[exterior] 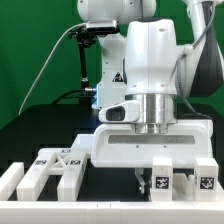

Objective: Assemble chair

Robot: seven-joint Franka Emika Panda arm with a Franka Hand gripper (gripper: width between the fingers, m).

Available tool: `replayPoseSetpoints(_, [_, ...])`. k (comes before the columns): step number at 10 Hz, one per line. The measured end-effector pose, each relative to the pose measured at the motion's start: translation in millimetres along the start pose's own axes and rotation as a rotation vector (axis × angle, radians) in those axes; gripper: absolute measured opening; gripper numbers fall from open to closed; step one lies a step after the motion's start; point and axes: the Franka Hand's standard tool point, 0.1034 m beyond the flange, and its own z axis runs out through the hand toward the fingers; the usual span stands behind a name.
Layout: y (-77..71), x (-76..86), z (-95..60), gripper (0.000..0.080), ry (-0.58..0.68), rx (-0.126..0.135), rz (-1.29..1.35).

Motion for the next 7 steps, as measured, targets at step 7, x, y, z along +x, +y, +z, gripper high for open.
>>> replayPoseSetpoints(7, [59.2, -14.5, -75.9, 0.0033, -0.615, 0.009, -0.033])
